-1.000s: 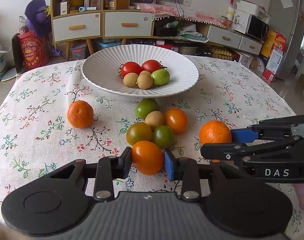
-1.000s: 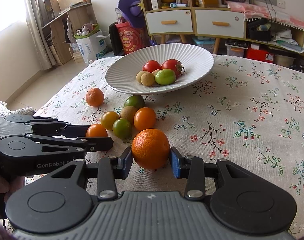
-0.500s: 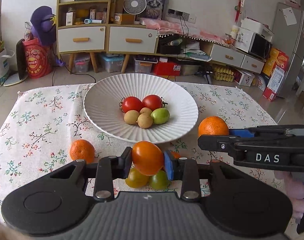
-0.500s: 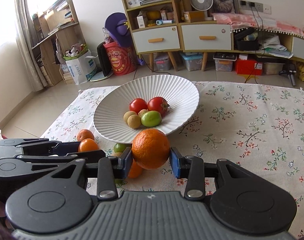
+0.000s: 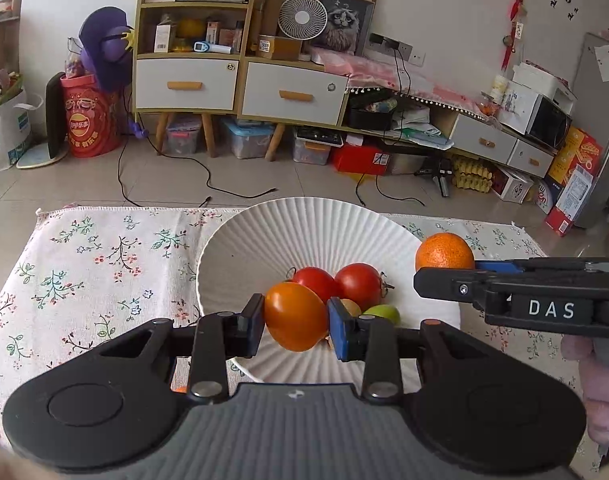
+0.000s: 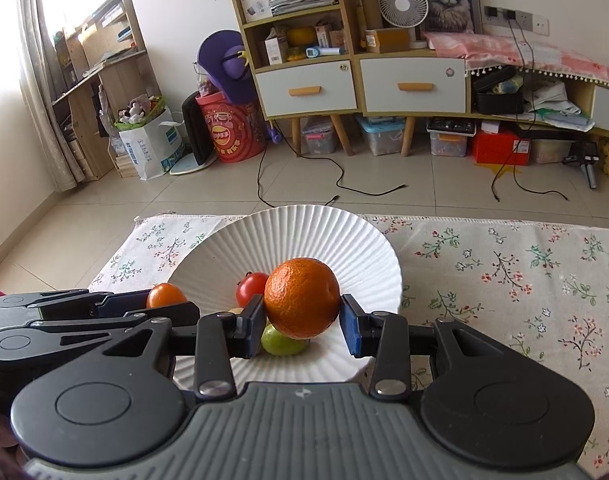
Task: Organize fruits
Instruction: 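Carry the orange and tomato into the white bowl and open both grippers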
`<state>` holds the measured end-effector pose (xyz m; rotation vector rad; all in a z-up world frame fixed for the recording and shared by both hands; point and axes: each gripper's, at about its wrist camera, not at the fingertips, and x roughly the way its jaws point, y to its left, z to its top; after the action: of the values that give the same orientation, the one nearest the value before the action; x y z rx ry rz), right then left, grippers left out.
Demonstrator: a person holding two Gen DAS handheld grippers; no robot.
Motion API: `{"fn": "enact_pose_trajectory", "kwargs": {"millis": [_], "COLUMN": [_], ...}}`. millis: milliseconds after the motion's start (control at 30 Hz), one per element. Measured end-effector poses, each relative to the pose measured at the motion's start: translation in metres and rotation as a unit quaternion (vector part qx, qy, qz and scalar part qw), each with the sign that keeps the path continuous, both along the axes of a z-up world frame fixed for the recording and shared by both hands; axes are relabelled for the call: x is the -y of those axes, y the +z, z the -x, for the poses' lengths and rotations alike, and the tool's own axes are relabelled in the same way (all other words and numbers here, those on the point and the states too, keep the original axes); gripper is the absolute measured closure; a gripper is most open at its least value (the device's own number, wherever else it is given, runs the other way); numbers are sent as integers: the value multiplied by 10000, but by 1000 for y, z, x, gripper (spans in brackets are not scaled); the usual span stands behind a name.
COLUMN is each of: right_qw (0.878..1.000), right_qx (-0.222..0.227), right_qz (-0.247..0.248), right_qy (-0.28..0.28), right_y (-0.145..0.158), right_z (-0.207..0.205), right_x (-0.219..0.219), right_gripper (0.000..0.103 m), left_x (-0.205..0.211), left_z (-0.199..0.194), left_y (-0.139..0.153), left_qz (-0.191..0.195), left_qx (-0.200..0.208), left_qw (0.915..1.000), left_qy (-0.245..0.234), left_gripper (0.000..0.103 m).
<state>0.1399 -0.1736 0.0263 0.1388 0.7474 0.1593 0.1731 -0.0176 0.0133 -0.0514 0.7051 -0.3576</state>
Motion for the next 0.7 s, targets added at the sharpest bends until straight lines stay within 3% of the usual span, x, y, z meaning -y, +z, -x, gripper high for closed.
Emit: {"fn": "enact_pose_trajectory", "kwargs": {"millis": [300,700], "right_qw": [9996,9993], "right_qx": [-207,-327], "right_qz": [-124,-155], "right_qy": [-120,-52], "right_y": [-22,-33], "right_z": [-45,-56], "right_x": [-8,-15], "right_gripper": [67,66], "left_x": [3,2], "left_z": [-20,-21], "left_y": [-20,-21], "left_qz": [-139,91], "left_qx": [42,133], "left_qw": [9996,9990], "left_qy": [-239,-410], "left_gripper": [77,77]}}
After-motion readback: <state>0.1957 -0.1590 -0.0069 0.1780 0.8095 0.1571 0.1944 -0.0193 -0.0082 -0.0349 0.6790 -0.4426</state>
